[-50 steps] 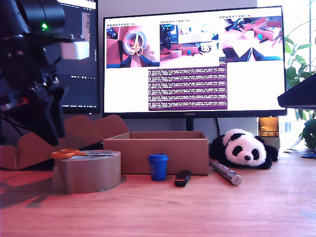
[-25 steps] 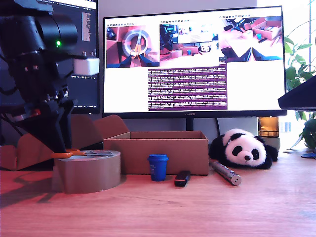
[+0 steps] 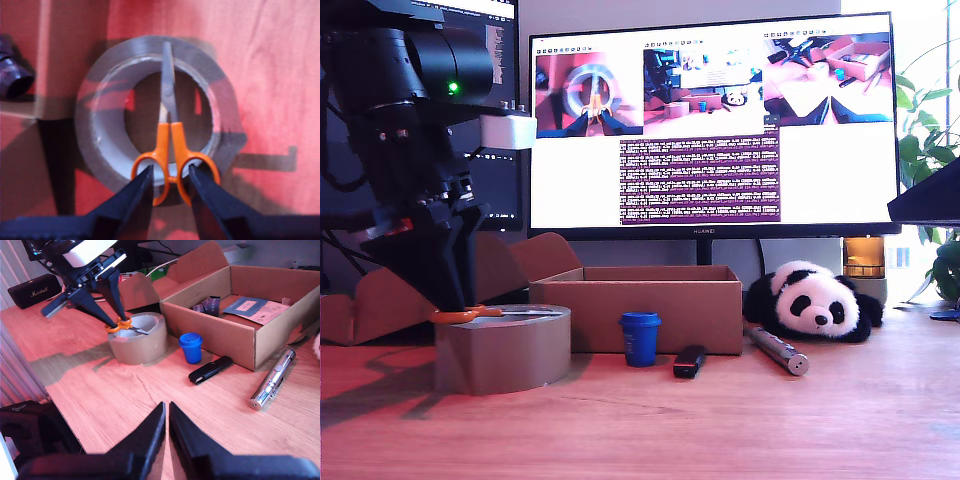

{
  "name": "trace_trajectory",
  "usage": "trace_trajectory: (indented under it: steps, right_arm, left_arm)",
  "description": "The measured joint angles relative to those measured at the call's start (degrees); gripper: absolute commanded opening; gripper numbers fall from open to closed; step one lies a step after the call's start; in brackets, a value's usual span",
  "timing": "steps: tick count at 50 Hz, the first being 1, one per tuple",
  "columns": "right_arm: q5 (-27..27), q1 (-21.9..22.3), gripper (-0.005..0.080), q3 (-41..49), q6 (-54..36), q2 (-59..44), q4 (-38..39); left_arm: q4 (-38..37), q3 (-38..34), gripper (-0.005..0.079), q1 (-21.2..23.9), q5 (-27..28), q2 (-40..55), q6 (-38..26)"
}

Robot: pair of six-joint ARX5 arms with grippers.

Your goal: Pick up the scissors and place it inside the cardboard box

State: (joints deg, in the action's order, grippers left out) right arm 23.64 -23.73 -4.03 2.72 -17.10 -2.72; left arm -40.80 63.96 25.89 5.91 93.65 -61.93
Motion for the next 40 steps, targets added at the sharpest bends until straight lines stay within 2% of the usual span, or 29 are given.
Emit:
trace_trajectory:
  steps: [10, 19, 29, 40]
  right_arm:
    - [-0.1, 0.0, -0.0011, 0.0, 0.0, 0.0, -0.3]
    - [-0.2, 0.0, -0.0011, 0.0, 0.0, 0.0, -1.2]
    - [-0.2, 0.0, -0.0011, 0.0, 0.0, 0.0, -1.7]
    - [-0.2, 0.0, -0.0011, 0.0, 0.0, 0.0, -1.7]
  left_arm:
    - [-0.7, 0.1, 0.0137, 0.0, 0.0, 0.0, -0.2]
    - [-1.3, 0.4, 0.0081, 0.0, 0.0, 0.4, -1.2]
    - [-2.1, 1.6, -0.0022, 0.3, -0.2, 1.4, -1.3]
    - [-1.6, 1.6, -0.0022, 0.5, -0.2, 1.4, -1.3]
